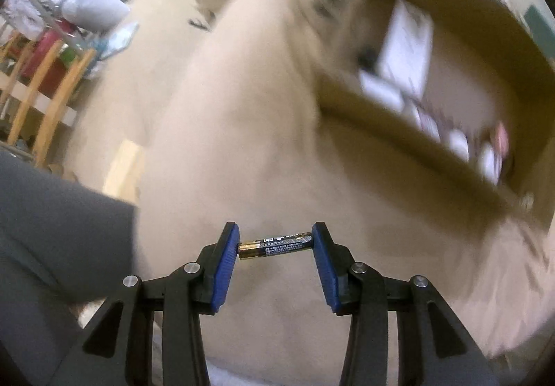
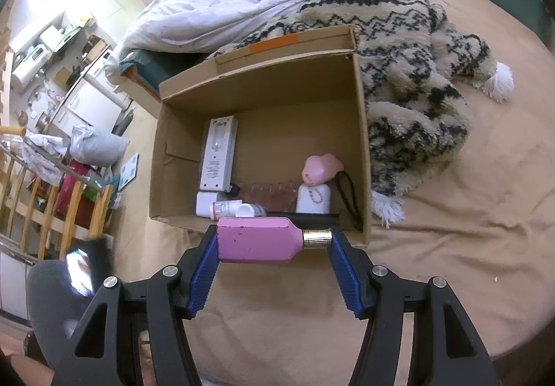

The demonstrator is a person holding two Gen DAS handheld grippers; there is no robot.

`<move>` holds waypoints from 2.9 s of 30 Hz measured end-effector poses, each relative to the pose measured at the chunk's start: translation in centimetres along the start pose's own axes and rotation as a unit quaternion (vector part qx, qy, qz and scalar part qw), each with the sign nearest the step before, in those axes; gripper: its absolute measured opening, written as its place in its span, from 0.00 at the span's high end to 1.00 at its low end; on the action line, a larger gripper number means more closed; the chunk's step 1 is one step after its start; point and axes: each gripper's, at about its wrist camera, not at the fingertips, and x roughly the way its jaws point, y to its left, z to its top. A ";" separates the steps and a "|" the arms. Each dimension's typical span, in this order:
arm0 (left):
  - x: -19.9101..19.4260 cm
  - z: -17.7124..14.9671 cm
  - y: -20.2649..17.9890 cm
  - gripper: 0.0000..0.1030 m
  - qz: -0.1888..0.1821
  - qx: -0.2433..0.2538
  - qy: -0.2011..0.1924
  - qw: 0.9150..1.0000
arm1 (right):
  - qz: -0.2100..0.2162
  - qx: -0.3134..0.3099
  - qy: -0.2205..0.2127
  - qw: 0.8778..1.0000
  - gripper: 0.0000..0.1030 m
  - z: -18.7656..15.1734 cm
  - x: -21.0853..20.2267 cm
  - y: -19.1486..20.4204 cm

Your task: Organize rigid objects

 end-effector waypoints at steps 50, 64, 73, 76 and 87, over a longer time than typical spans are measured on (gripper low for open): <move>-0.5 11.5 -11.0 0.61 -0.063 0.190 -0.098 0.975 | -0.042 -0.042 0.041 0.997 0.37 5.0 10.5 0.5; -1.3 11.4 -11.5 0.39 -0.070 0.193 -0.090 0.975 | 0.007 -0.013 0.000 1.000 0.20 5.9 9.0 0.4; -4.8 10.7 -8.7 0.38 -0.099 0.173 -0.107 0.974 | 0.025 0.037 -0.065 0.997 0.00 5.2 5.4 -0.5; -6.5 10.1 -7.2 0.28 -0.110 0.164 -0.116 0.974 | 0.022 0.032 -0.075 0.996 0.00 4.4 3.6 -0.5; -10.3 5.9 -0.7 0.02 -0.124 0.142 -0.155 0.970 | 0.011 0.017 -0.114 0.993 0.00 -0.8 -2.0 -0.4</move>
